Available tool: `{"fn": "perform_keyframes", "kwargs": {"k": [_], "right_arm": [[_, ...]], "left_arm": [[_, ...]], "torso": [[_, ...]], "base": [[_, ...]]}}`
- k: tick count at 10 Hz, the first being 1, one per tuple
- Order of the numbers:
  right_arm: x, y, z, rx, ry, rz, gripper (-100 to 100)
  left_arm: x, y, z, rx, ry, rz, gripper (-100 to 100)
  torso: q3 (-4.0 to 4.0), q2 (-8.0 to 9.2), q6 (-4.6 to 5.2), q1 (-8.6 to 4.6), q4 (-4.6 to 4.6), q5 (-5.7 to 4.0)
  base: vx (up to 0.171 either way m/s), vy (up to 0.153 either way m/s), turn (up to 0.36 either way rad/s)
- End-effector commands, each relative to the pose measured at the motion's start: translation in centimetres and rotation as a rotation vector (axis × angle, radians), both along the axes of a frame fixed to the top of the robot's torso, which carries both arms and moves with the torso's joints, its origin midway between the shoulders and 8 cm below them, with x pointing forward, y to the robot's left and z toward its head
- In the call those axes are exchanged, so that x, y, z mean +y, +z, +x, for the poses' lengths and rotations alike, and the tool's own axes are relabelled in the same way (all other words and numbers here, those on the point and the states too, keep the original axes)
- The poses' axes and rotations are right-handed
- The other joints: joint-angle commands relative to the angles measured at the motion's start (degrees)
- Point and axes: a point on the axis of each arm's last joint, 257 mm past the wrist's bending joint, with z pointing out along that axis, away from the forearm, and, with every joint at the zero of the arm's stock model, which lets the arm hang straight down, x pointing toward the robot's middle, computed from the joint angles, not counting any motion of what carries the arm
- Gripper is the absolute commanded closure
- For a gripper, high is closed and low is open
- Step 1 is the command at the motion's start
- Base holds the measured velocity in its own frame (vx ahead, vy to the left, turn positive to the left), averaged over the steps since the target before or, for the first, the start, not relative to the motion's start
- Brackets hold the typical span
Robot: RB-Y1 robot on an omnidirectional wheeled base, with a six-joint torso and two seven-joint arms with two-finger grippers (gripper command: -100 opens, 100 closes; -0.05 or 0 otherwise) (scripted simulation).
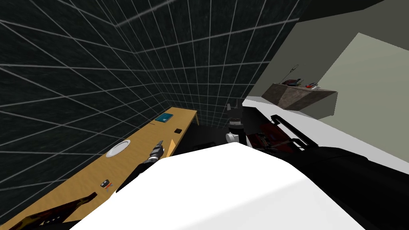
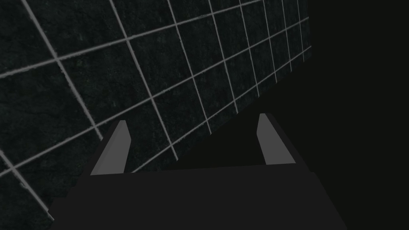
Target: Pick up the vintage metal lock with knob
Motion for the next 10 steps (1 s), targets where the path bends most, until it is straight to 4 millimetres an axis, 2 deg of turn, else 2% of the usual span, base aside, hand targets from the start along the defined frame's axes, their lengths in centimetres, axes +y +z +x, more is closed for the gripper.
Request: {"fn": "perform_keyframes", "kwargs": {"k": [1, 3, 4, 8, 9, 10], "right_arm": [[0.0, 0.0, 0.0, 0.000, 0.000, 0.000, 0], [0.0, 0.0, 0.0, 0.000, 0.000, 0.000, 0], [0.0, 0.0, 0.0, 0.000, 0.000, 0.000, 0], [0.0, 0.0, 0.0, 0.000, 0.000, 0.000, 0], [0.0, 0.0, 0.0, 0.000, 0.000, 0.000, 0], [0.0, 0.0, 0.0, 0.000, 0.000, 0.000, 0]], "left_arm": [[0.4, -1.2, -1.0, 0.044, 0.014, -0.009, -100], [2.1, -3.8, -4.5, 0.155, 0.057, -0.036, -100], [2.1, -4.0, -4.7, 0.165, 0.058, -0.039, -100], [4.4, -8.0, -11.3, 0.360, 0.148, -0.122, -100], [4.4, -8.0, -11.4, 0.361, 0.148, -0.122, -100], [4.7, -8.8, -12.8, 0.401, 0.170, -0.147, -100]], "torso": [[0.00, 0.00, 0.00, 0.00, 0.00, 0.00], [-0.01, -0.02, 0.01, 0.11, 0.00, 0.03], [-0.05, -0.10, 0.01, 0.10, -0.02, 0.01], [-0.19, -0.34, 0.03, 0.22, -0.07, 0.05], [-0.23, -0.40, 0.04, 0.23, -0.09, 0.05], [-0.16, -0.25, 0.01, 0.20, -0.06, 0.04]], "base": [[0.048, -0.032, -0.002], [0.065, -0.022, -0.063], [0.067, -0.016, -0.017], [0.121, -0.004, -0.124], [0.092, 0.004, -0.052], [0.085, 0.014, -0.109]]}}
